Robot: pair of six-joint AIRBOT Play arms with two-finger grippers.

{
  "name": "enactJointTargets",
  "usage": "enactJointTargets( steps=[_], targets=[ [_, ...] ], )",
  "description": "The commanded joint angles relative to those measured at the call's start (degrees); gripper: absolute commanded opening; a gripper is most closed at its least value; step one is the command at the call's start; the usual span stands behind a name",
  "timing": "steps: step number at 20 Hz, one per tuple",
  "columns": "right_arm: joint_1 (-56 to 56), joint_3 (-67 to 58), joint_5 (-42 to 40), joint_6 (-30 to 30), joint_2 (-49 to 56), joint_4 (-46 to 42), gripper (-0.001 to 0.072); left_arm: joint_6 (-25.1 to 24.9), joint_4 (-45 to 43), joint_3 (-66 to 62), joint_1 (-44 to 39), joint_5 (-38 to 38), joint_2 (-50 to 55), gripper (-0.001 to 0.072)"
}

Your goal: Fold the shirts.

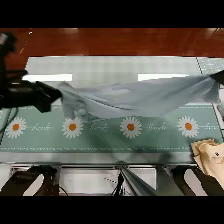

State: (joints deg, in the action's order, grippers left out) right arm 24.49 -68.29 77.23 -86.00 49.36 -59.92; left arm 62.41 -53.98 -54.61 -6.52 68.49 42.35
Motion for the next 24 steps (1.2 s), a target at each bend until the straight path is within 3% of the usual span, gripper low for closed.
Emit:
enactJointTargets(
  steps=[1,5,12,13,14,15,18,22,24],
  targets=[
    [0.09,-0.07,6.21,1.44,6.25,-4.63,0.0024,1.95,0.42,9.92,-5.70,-6.23,0.59,0.0023],
    [-2.08,-0.07,3.04,4.44,13.70,-5.20,0.0024,1.95,2.82,16.35,-11.45,-12.87,3.58,0.0024],
    [-2.80,-0.07,-9.42,4.35,22.21,-4.87,0.0026,1.92,3.02,17.14,-13.86,-14.10,10.62,0.0024],
    [-2.80,-0.07,-10.03,4.39,22.93,-4.04,0.0079,1.95,2.99,17.14,-13.86,-14.12,11.10,0.0023],
    [-2.80,-0.07,-10.21,4.46,23.65,-3.10,0.0248,1.95,2.99,17.14,-13.86,-14.12,11.45,0.0024],
    [-2.80,-0.09,-10.05,5.38,24.00,-2.54,0.0369,1.92,2.99,17.14,-13.86,-14.12,11.69,0.0024],
    [-2.75,-0.22,-5.57,8.37,22.69,-5.97,0.0399,1.95,2.99,17.14,-13.86,-14.10,11.72,0.0024],
    [-2.75,2.80,4.92,8.70,18.71,-22.53,0.0403,1.92,2.97,17.14,-13.86,-14.10,11.72,0.0024],
    [-2.75,11.63,2.95,8.35,15.30,-20.68,0.0403,1.92,2.97,17.14,-13.86,-14.08,11.72,0.0024]
  ],
)
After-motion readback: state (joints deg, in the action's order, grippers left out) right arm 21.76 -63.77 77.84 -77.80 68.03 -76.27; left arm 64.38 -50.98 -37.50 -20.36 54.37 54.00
